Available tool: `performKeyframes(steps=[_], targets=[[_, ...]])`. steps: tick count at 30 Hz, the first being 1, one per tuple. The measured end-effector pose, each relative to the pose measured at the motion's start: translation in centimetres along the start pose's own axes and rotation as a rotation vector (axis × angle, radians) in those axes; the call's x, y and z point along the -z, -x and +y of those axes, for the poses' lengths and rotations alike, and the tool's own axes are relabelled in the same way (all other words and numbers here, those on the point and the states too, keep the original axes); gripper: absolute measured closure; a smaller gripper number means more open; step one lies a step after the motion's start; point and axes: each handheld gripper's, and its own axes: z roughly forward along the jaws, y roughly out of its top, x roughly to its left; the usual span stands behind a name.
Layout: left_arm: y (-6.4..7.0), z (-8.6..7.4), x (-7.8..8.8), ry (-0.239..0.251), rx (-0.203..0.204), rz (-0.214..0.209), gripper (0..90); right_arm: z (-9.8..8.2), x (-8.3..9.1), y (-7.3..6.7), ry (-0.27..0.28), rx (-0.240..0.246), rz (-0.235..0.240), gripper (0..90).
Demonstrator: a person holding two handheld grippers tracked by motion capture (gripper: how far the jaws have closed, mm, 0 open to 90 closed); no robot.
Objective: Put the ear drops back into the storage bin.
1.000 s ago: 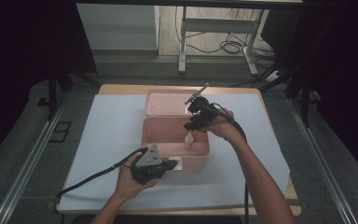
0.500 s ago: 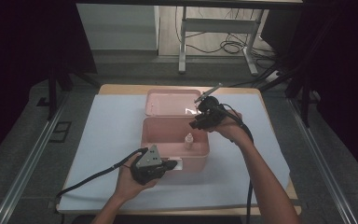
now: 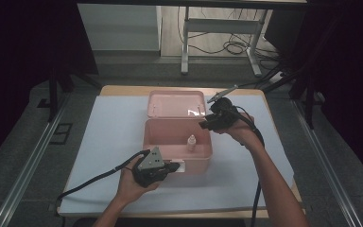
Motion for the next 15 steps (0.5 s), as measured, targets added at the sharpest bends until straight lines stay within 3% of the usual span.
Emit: performKeyframes(steps=[15], targets=[[0.0,0.0,0.0,-0.001,-0.002,0.001,90.0,-0.5,1.1,1.7,0.043,-0.065,-0.047,56.5]])
